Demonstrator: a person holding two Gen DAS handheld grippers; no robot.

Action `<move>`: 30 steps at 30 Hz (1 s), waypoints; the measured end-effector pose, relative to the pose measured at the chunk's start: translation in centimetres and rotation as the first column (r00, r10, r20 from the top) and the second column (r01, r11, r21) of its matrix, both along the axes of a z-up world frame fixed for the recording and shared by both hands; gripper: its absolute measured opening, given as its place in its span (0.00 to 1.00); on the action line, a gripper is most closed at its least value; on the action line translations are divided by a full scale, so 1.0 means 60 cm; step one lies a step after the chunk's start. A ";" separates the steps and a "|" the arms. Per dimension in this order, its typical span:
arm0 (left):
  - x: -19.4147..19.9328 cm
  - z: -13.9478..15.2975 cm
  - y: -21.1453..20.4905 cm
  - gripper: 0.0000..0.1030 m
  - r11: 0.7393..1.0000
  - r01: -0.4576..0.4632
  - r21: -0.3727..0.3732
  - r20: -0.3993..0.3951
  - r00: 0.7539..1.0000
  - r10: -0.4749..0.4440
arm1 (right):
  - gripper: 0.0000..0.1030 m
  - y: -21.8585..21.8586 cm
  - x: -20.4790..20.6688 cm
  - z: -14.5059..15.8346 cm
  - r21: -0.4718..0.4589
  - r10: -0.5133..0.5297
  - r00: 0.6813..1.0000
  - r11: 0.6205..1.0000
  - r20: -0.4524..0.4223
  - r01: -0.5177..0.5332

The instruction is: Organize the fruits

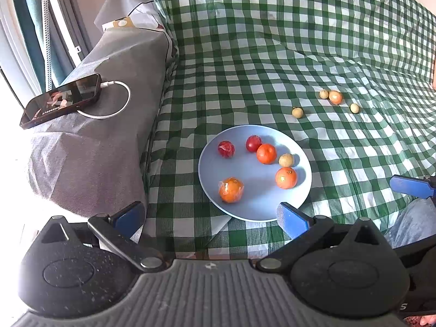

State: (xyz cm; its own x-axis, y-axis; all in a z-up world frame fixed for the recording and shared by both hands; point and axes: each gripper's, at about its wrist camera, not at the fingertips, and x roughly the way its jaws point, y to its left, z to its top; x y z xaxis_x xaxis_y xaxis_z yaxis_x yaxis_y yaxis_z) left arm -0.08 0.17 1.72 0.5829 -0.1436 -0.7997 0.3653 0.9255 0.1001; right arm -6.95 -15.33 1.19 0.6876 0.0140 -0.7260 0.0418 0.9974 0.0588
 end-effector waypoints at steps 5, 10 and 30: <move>0.007 -0.004 -0.012 1.00 1.000 0.007 0.012 -0.016 1.000 -0.007 | 0.99 -0.008 0.003 -0.008 0.023 -0.014 1.000 1.000 -0.005 0.014; 0.027 -0.006 -0.036 1.00 1.000 0.017 0.000 -0.058 0.998 -0.017 | 0.99 -0.038 0.004 -0.019 0.059 -0.092 0.996 0.994 0.000 0.092; 0.310 -0.127 -0.377 1.00 0.993 0.116 -0.024 -0.120 0.986 -0.118 | 0.99 -0.379 0.169 -0.156 -0.004 -0.462 0.883 0.886 0.079 0.464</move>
